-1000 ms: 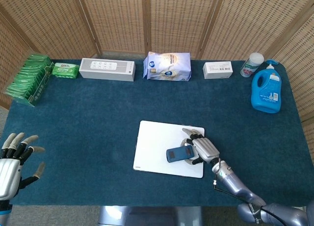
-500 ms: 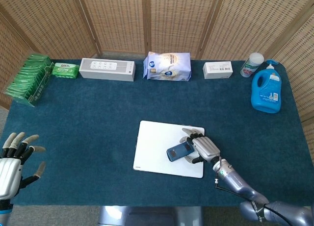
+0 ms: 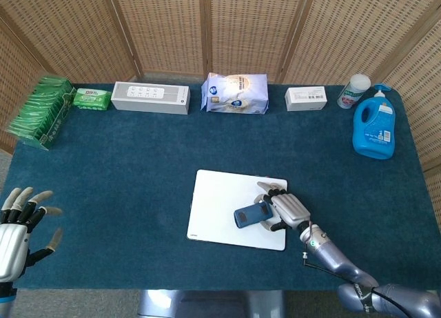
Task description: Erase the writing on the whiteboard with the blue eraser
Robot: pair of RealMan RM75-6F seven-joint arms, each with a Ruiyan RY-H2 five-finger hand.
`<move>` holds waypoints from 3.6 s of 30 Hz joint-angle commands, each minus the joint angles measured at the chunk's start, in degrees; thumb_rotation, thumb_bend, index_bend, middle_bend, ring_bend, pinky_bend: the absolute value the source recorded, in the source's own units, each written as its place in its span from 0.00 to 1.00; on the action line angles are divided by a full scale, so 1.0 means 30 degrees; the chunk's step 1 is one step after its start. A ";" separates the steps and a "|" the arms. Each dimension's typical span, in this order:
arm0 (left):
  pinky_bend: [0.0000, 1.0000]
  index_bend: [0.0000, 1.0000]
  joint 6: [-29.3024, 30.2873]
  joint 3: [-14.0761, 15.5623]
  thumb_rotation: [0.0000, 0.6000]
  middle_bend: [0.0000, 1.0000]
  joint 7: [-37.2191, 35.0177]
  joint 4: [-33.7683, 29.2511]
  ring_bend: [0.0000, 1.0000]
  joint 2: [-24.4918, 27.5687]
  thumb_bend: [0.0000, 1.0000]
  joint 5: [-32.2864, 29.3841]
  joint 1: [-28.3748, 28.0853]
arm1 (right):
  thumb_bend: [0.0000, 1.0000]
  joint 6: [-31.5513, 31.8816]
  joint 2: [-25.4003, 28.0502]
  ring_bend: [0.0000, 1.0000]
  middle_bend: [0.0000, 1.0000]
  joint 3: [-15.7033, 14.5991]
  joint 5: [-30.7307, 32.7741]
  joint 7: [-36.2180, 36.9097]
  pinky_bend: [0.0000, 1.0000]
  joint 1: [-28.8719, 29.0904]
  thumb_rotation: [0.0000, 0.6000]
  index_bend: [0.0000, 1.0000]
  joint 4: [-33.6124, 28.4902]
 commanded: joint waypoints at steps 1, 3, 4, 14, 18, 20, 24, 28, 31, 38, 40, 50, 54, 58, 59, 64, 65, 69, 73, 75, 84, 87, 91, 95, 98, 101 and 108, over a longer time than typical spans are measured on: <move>0.00 0.40 0.0004 0.0021 1.00 0.24 -0.0001 -0.0004 0.11 0.0017 0.42 0.0004 0.0017 | 0.35 0.0042 -0.0034 0.00 0.00 0.0005 -0.0050 0.0098 0.00 -0.0004 0.94 0.38 0.0041; 0.00 0.40 0.0017 0.0031 1.00 0.24 -0.0005 0.0014 0.11 0.0021 0.42 0.0007 0.0033 | 0.35 0.0032 -0.0062 0.00 0.00 -0.0007 -0.0050 0.0163 0.00 -0.0011 0.99 0.44 0.0078; 0.00 0.40 0.0031 0.0033 1.00 0.24 -0.0015 0.0020 0.11 0.0022 0.42 0.0006 0.0043 | 0.35 0.0004 -0.0084 0.00 0.00 -0.0014 -0.0024 0.0217 0.00 -0.0015 1.00 0.47 0.0091; 0.00 0.40 0.0084 0.0035 1.00 0.24 -0.0029 0.0008 0.11 0.0075 0.42 0.0066 0.0074 | 0.33 0.0274 -0.0338 0.00 0.01 0.0232 -0.0252 0.0753 0.00 0.0046 1.00 0.59 0.0296; 0.00 0.40 0.0142 0.0068 1.00 0.24 -0.0011 -0.0002 0.10 0.0082 0.42 0.0046 0.0142 | 0.33 0.0051 -0.0445 0.00 0.01 0.0490 -0.0150 0.0987 0.00 0.0285 1.00 0.59 0.0572; 0.00 0.40 0.0240 0.0084 1.00 0.24 -0.0003 0.0000 0.10 0.0098 0.42 0.0035 0.0217 | 0.33 -0.0112 -0.0542 0.00 0.02 0.0674 -0.0092 0.1111 0.00 0.0478 1.00 0.59 0.0775; 0.00 0.40 0.0405 0.0122 1.00 0.24 0.0048 -0.0035 0.10 0.0148 0.42 0.0086 0.0340 | 0.33 -0.0648 -0.0679 0.00 0.02 0.0652 0.0056 0.1227 0.00 0.0737 1.00 0.59 0.1116; 0.00 0.40 0.0373 0.0119 1.00 0.24 0.0058 -0.0047 0.10 0.0176 0.42 0.0121 0.0331 | 0.33 -0.0909 -0.0540 0.00 0.03 0.0329 0.0144 0.1446 0.00 0.0602 1.00 0.60 0.1085; 0.00 0.40 0.0355 0.0089 1.00 0.24 0.0054 -0.0051 0.10 0.0157 0.42 0.0141 0.0304 | 0.33 -0.0792 -0.0447 0.00 0.03 0.0203 0.0085 0.1447 0.00 0.0480 1.00 0.60 0.0985; 0.00 0.40 0.0195 0.0036 1.00 0.24 0.0086 -0.0077 0.10 0.0111 0.42 0.0157 0.0192 | 0.33 -0.0124 -0.0087 0.00 0.04 -0.0134 -0.0043 0.1299 0.00 -0.0052 1.00 0.60 0.0371; 0.00 0.40 0.0175 0.0016 1.00 0.24 0.0091 -0.0093 0.10 0.0106 0.42 0.0137 0.0176 | 0.33 0.0113 0.0003 0.00 0.04 -0.0246 -0.0055 0.1286 0.00 -0.0262 1.00 0.60 0.0162; 0.00 0.40 0.0168 0.0020 1.00 0.23 0.0085 -0.0067 0.09 0.0087 0.42 0.0202 0.0166 | 0.33 0.1258 0.0621 0.00 0.05 -0.0957 -0.0193 0.0995 0.00 -0.1379 1.00 0.60 -0.0839; 0.00 0.40 0.0124 0.0011 1.00 0.23 0.0096 -0.0052 0.09 0.0064 0.42 0.0194 0.0141 | 0.33 0.1747 0.0882 0.00 0.05 -0.1269 -0.0393 0.0909 0.00 -0.1825 1.00 0.60 -0.1208; 0.00 0.40 0.0051 -0.0019 1.00 0.23 0.0136 -0.0081 0.09 0.0030 0.42 0.0208 0.0079 | 0.33 0.2174 0.1117 0.00 0.05 -0.1550 -0.0763 0.0673 0.00 -0.2143 1.00 0.60 -0.1657; 0.00 0.40 0.0019 -0.0021 1.00 0.23 0.0154 -0.0081 0.09 0.0007 0.42 0.0212 0.0060 | 0.33 0.2212 0.1110 0.00 0.05 -0.1580 -0.0846 0.0645 0.00 -0.2172 1.00 0.60 -0.1726; 0.00 0.40 0.0030 -0.0018 1.00 0.23 0.0215 -0.0119 0.09 -0.0025 0.42 0.0234 0.0063 | 0.33 0.2013 0.0781 0.00 0.05 -0.1417 -0.1043 0.0681 0.00 -0.1970 1.00 0.60 -0.1588; 0.00 0.40 0.0076 -0.0019 1.00 0.23 0.0225 -0.0118 0.09 -0.0007 0.42 0.0221 0.0093 | 0.33 0.1919 0.0676 0.00 0.05 -0.1331 -0.1060 0.0692 0.00 -0.1873 1.00 0.60 -0.1485; 0.00 0.40 0.0260 0.0014 1.00 0.23 0.0176 -0.0102 0.09 0.0096 0.42 0.0202 0.0222 | 0.32 0.1603 0.0285 0.00 0.05 -0.0928 -0.1120 0.0823 0.00 -0.1463 1.00 0.60 -0.1119; 0.00 0.40 0.0384 0.0047 1.00 0.23 0.0083 -0.0074 0.09 0.0163 0.42 0.0185 0.0321 | 0.33 0.1280 -0.0052 0.00 0.05 -0.0539 -0.1148 0.0994 0.00 -0.1042 1.00 0.60 -0.0749; 0.00 0.40 0.0438 0.0049 1.00 0.23 0.0041 -0.0054 0.09 0.0176 0.42 0.0185 0.0355 | 0.33 0.1170 -0.0209 0.00 0.05 -0.0362 -0.1182 0.1068 0.00 -0.0850 1.00 0.60 -0.0616; 0.00 0.40 0.0618 0.0061 1.00 0.23 -0.0065 0.0024 0.09 0.0209 0.42 0.0174 0.0486 | 0.33 0.0473 -0.0838 0.00 0.05 0.0554 -0.1018 0.1509 0.00 0.0140 1.00 0.61 0.0262; 0.00 0.40 0.0679 0.0073 1.00 0.23 -0.0080 0.0053 0.09 0.0195 0.42 0.0189 0.0533 | 0.33 0.0104 -0.1062 0.00 0.05 0.0701 -0.0867 0.1669 0.00 0.0423 1.00 0.61 0.0726; 0.00 0.40 0.0765 0.0048 1.00 0.23 -0.0099 0.0082 0.09 0.0193 0.42 0.0169 0.0583 | 0.33 -0.0151 -0.1306 0.00 0.05 0.0577 -0.0743 0.1841 0.00 0.0495 1.00 0.61 0.1133; 0.00 0.40 0.0679 0.0023 1.00 0.23 -0.0073 0.0081 0.09 0.0182 0.42 0.0191 0.0527 | 0.33 -0.0174 -0.1432 0.00 0.05 0.0205 -0.0735 0.1953 0.00 0.0300 1.00 0.61 0.1274; 0.00 0.40 0.0625 -0.0010 1.00 0.23 -0.0052 0.0055 0.09 0.0156 0.42 0.0244 0.0469 | 0.33 -0.0110 -0.1504 0.00 0.06 -0.0044 -0.0755 0.2024 0.00 0.0126 1.00 0.61 0.1350; 0.00 0.40 0.0620 -0.0022 1.00 0.23 -0.0042 0.0043 0.09 0.0157 0.42 0.0245 0.0463 | 0.33 0.0058 -0.1481 0.00 0.06 -0.0207 -0.0827 0.2020 0.00 -0.0031 1.00 0.61 0.1303; 0.00 0.40 0.0595 -0.0037 1.00 0.23 -0.0075 0.0077 0.09 0.0108 0.42 0.0253 0.0450 | 0.33 0.0765 -0.1298 0.00 0.06 -0.0813 -0.0993 0.1734 0.00 -0.0719 1.00 0.61 0.0672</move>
